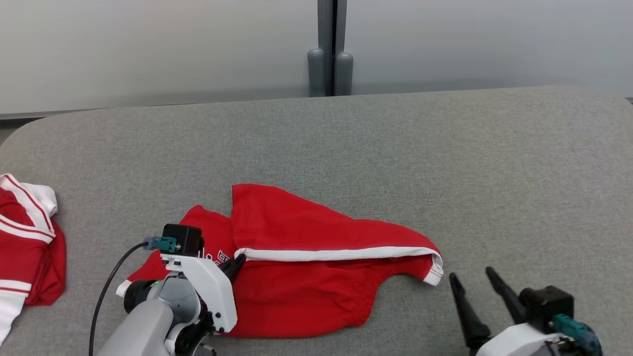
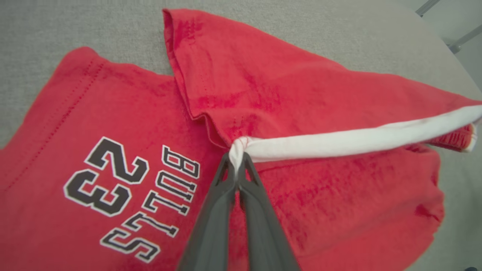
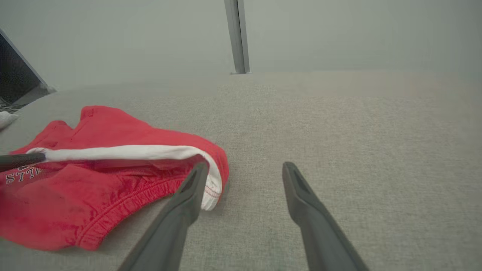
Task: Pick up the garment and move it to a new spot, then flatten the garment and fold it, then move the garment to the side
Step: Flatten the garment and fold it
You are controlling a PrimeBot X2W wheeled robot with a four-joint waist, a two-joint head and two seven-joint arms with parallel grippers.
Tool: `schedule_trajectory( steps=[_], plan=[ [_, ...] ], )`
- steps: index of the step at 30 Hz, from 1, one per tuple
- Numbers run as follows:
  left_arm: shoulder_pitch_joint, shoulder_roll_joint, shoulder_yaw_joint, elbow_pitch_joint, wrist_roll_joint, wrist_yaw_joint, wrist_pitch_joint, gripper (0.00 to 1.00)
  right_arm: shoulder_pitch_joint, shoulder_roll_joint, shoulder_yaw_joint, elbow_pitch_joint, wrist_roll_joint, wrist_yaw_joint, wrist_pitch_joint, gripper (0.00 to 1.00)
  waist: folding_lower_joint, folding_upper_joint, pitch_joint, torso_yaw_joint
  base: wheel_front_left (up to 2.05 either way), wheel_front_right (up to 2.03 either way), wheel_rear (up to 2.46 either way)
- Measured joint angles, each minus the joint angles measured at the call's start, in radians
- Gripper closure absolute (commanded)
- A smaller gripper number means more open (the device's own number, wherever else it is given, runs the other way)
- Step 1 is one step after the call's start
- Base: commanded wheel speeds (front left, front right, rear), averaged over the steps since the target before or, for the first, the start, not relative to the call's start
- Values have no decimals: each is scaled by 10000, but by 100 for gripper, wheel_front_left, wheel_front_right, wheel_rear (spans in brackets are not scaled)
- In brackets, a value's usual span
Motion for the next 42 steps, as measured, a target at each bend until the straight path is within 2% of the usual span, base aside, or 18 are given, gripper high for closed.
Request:
schedule_trajectory(
  steps=[5, 12, 13, 14, 15, 19, 24, 28, 33, 38, 42],
  plan=[
    [-237, -10, -35, -69, -48, -27, -52, 100, -135, 25, 1037, 965, 207, 2, -19, 0, 0, 0, 326, 117, 0, 0, 0],
    [-550, -13, -165, -100, -90, -31, -161, 100, -1221, 46, 1127, 2493, 244, 0, -531, 0, 0, 0, 696, 289, 0, 0, 0],
    [-593, -17, -188, -113, -96, -31, -178, 100, -1340, 50, 1158, 2656, 305, 0, -552, 37, 0, 0, 725, 316, 0, 0, 0],
    [-607, -17, -203, -134, -100, -31, -236, 100, -1452, 77, 1185, 2798, 314, 2, -614, 63, 0, 0, 754, 344, 0, 0, 0],
    [-612, -17, -211, -161, -113, -33, -339, 100, -1548, 77, 1187, 2924, 316, 2, -663, 100, 0, 0, 777, 370, 0, 0, 0],
    [-743, 21, -194, -385, -117, -44, -805, 100, -1813, 77, 920, 3101, 140, 2, -997, 100, 0, 0, 845, 455, 0, 0, 0],
    [-902, 217, 19, -1057, 96, 75, -1641, 100, -2110, -257, 451, 2370, -395, 4, -1499, 100, 0, 0, 728, 480, 0, 0, 0],
    [-1122, 332, 278, -2219, 430, 451, -2362, 100, -2464, -625, 63, 1091, -629, 4, -1523, 100, 0, 0, 505, 455, 0, 0, 0],
    [-1280, 642, 635, -4075, 895, 1051, -2953, 100, -3028, -1237, 17, -851, -869, 4, -1053, 100, 0, 0, 163, 343, 0, 0, 0],
    [-1426, 848, 1026, -5921, 1185, 1674, -3168, 100, -3511, -1977, -17, -2499, -924, 2, -360, 100, 0, 0, -111, 239, 0, 0, 0],
    [-1473, 984, 1287, -7300, 1310, 2111, -3112, 100, -3751, -2253, -226, -3333, -587, 2, 326, 100, -1, 0, -164, 174, 0, 0, 0]
  ],
)
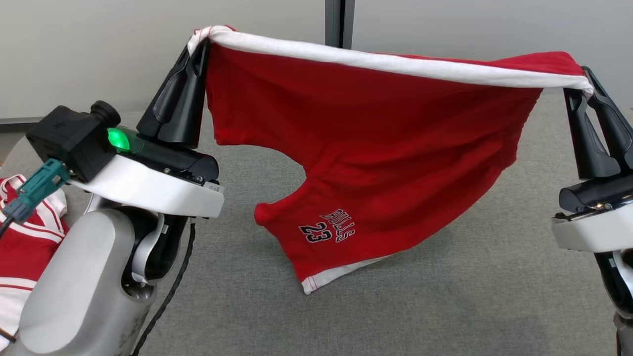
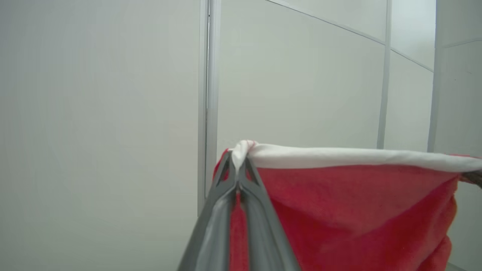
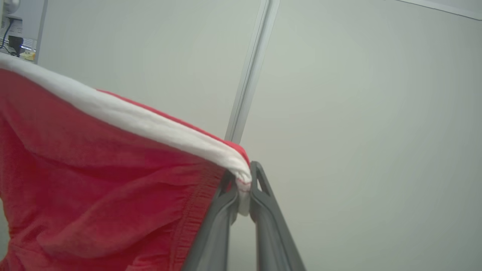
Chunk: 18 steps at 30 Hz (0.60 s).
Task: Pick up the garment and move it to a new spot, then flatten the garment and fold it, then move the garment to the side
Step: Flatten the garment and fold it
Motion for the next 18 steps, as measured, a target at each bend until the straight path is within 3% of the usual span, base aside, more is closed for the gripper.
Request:
schedule_trajectory(
  steps=[4, 8, 12, 18],
  plan=[
    [-11, 58, -17, -261, -8, 77, 182, 100, -49, -19, -123, -35, 286, 2, 326, 100, 1, 0, 111, -19, 0, 0, 0],
    [-471, -90, -109, 142, -199, -130, 336, 100, -423, 25, -219, 221, 535, 0, 384, 100, 1, 0, 400, -37, 0, 0, 0],
    [-1643, -280, -127, 1151, -332, -546, 341, 100, -1399, 75, -242, 838, 821, 2, 303, 100, 1, 0, 883, -47, 0, 0, 0],
    [-3986, -658, 155, 3346, -382, -1057, -192, 100, -4136, 253, 199, 2456, 1135, 2, -155, 100, 0, 0, 1762, -117, 0, 0, 0]
  ],
)
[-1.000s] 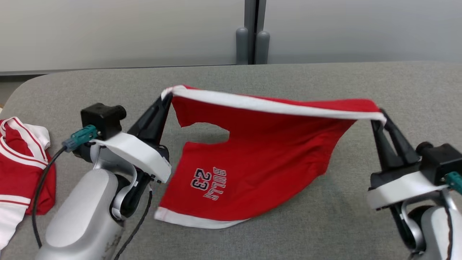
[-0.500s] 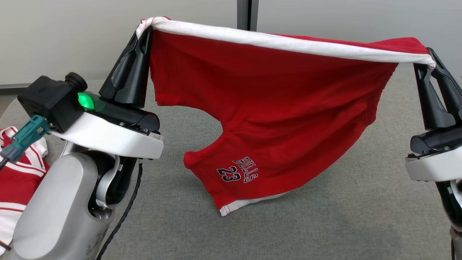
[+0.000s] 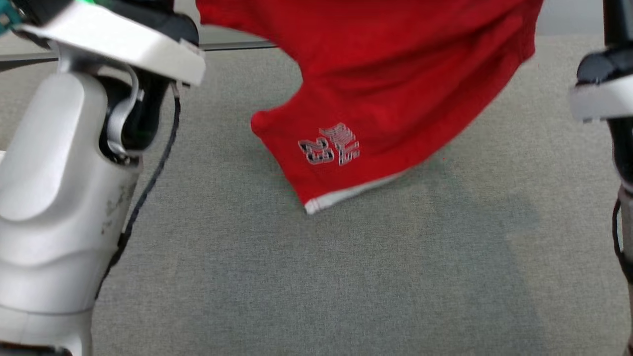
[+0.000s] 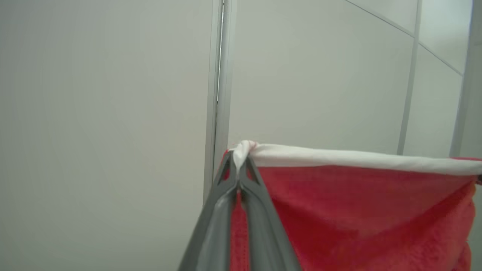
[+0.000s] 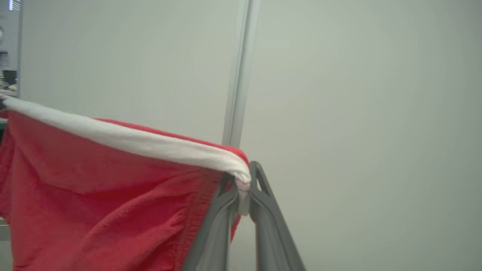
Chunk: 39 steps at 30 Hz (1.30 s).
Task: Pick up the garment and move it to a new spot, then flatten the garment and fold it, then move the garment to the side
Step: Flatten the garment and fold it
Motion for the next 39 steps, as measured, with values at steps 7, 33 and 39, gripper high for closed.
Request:
schedule_trajectory(
  steps=[7, 33, 39],
  plan=[
    [-2399, -430, 213, 2723, 305, -460, -1243, 100, -2984, 744, 667, 3112, 65, -2, -1289, 100, 0, 0, 586, -329, 0, 0, 0],
    [680, -1384, 1409, 6803, 725, -1080, -1743, 100, -1836, 2094, 2671, 9609, 357, -2, -3910, 100, 0, 0, 1199, -515, 0, 0, 0],
    [3382, -1509, 2054, 4696, 1455, -1087, -1741, 100, 1085, 2050, 2215, 7637, 236, 0, -3910, 100, 0, 0, 626, -430, 0, 0, 0]
  ],
)
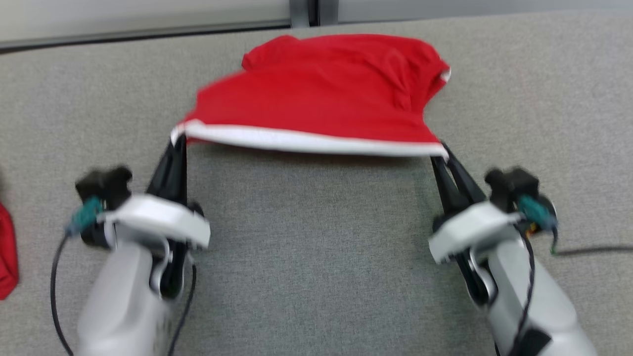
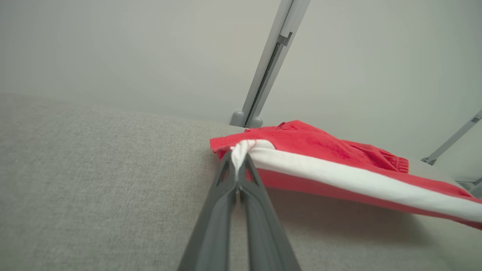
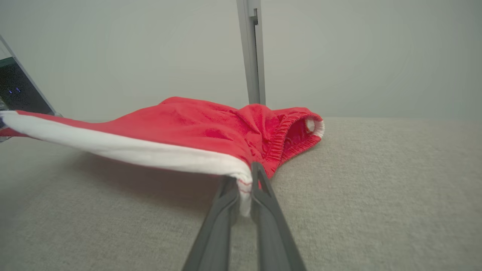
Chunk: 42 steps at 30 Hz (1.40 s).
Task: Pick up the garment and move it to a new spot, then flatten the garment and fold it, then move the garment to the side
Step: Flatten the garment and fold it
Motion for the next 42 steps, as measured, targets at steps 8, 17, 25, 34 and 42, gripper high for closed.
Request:
schedule_trajectory(
  steps=[8, 17, 25, 34, 42],
  plan=[
    [3709, -113, 518, -2800, 378, 186, 2, 100, 3571, -12, -742, -2211, -280, 8, 0, 100, 0, 1, -1069, 48, 0, 0, 0],
    [6862, 161, 614, -6493, 399, 1283, 1281, 100, 6962, -23, -1281, -6027, -934, 12, 1546, 100, 0, 0, -1972, 67, 0, 0, 0],
    [7546, 383, 579, -8249, 357, 1618, 2190, 100, 8357, 23, -1519, -8109, -744, 12, 3124, 100, 0, 0, -1986, 76, 0, 0, 0],
    [3707, 836, 109, -6316, 207, 623, 2892, 100, 6176, 48, -1710, -7520, -236, 10, 3753, 100, 0, 0, -616, -243, 0, 0, 0],
    [-112, 1026, -711, -3484, 240, 81, 2982, 100, 3683, 44, -1651, -6368, 27, 8, 3793, 100, 0, 0, 791, -618, 0, 0, 0]
  ],
)
